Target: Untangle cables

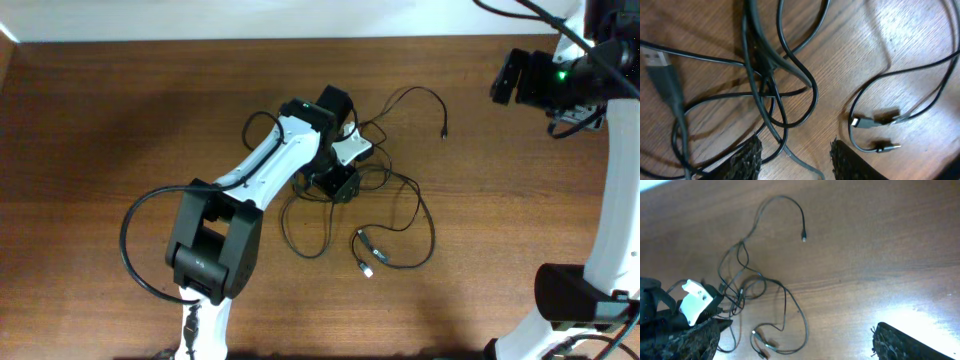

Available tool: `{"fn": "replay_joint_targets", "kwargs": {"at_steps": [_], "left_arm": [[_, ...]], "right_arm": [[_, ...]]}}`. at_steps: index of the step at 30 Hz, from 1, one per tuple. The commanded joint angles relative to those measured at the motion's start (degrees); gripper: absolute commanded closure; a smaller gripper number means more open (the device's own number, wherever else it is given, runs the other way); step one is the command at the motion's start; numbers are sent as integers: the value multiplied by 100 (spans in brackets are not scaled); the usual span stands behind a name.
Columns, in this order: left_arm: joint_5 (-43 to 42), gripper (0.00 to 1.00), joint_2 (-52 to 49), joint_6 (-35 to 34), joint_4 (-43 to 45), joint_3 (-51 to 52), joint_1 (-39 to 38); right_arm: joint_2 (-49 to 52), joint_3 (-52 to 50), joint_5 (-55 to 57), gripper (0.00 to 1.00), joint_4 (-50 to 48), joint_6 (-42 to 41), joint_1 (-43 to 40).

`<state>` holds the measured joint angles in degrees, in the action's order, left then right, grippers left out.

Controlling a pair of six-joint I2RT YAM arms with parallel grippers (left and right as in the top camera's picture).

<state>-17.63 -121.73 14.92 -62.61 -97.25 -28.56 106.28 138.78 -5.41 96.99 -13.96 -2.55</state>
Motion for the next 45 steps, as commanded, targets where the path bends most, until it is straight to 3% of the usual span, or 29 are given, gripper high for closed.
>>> {"fn": "replay_joint_targets", "kwargs": {"at_steps": [1, 5, 9, 16, 20, 21, 23, 24, 26, 27, 33, 36, 39, 42, 45], "left_arm": [[-105, 55, 44, 389, 634, 411, -105], [-105, 55, 44, 387, 1161, 647, -164], [-109, 55, 35, 382, 1139, 664, -293], [-31, 71, -37, 254, 1410, 994, -623], [155, 74, -42, -46, 1473, 1012, -623], [155, 79, -42, -155, 1401, 1012, -623], [153, 100, -39, -356, 1300, 1003, -623], [149, 100, -35, -531, 1097, 839, -575], [2, 100, -26, -767, 136, -114, -302], [-361, 100, -26, -765, -850, -1211, -66], [-706, 100, -26, -975, -2826, -5174, 350], [-702, 100, -22, -1029, -3005, -6201, 350], [-704, 100, -22, -1687, -2728, -6951, 481], [-717, 100, -17, -2531, -2439, -7552, 702], [-831, 100, -15, -2876, -2334, -7855, 815]], "right_arm": [[-90, -251, -26, 1, 17, 157, -11], [-90, -262, -39, 1, 31, 175, -11], [-90, -262, -87, 1, 33, 175, -11], [-90, -262, -214, 1, 33, 289, -11], [-90, -262, -214, 1, 33, 289, -11], [-90, -262, -214, 1, 33, 289, -11], [-90, -262, -214, 1, 33, 286, -11], [-90, -262, -214, 1, 33, 286, -11], [-90, -262, -463, 1, 28, 330, -11], [-90, -262, -981, 1, -13, 627, -11], [-90, -262, -2142, 1, -323, 671, 39], [-90, -262, -2140, 1, -494, 673, 367], [-90, -262, -2138, 1, -898, 658, 935], [-57, -262, -2138, 0, -1458, 76, 1346], [120, -262, -2138, 4, -2159, -680, 1720]]}}
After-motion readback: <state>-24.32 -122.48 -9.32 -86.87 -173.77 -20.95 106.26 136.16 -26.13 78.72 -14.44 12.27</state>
